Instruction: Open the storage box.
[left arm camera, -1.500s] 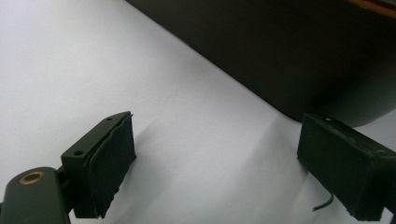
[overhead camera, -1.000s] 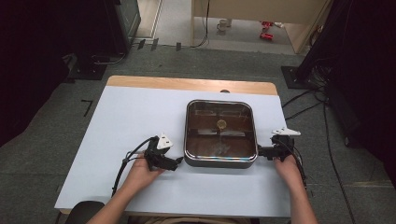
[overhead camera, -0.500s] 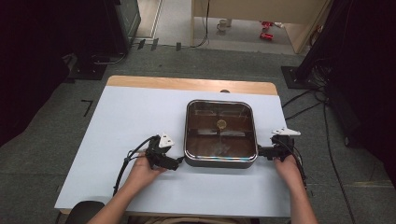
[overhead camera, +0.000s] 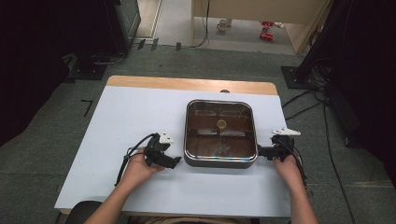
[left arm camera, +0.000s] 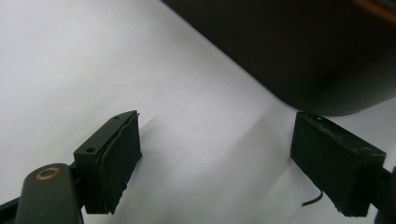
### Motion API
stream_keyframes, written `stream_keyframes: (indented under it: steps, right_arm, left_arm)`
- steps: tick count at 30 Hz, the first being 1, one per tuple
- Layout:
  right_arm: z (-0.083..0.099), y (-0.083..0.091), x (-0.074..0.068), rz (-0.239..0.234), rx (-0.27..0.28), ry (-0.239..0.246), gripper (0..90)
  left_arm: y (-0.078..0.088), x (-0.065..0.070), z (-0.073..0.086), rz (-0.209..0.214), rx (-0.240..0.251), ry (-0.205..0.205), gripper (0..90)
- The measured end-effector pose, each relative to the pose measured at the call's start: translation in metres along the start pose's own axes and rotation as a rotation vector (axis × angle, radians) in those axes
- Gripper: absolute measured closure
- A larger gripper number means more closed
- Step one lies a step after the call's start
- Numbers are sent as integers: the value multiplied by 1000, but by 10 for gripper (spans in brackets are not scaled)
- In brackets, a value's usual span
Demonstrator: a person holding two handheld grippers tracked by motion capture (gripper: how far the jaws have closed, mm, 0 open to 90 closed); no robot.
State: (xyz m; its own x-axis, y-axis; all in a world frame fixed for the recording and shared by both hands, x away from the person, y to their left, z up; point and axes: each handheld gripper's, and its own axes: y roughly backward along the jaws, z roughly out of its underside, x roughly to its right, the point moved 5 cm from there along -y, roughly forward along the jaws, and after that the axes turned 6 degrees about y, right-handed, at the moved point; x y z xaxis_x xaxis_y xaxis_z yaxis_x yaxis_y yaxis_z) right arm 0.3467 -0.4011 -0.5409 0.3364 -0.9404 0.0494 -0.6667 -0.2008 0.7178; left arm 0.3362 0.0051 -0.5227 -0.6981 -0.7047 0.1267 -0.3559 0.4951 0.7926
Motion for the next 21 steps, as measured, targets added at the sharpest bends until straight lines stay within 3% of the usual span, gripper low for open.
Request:
stream_keyframes:
  steps: [2,8,16,21]
  right_arm:
    - [0,0,0,0,0,0,0]
    - [0,0,0,0,0,0,0]
    - [0,0,0,-1,0,0,0]
    - [0,0,0,-1,0,-1,0]
  left_arm:
    - [4,0,-1,29,7,33,250]
    - [11,-4,-6,79,11,75,281]
    - [25,-9,-16,81,26,58,332]
    - [40,-7,-26,77,57,25,340]
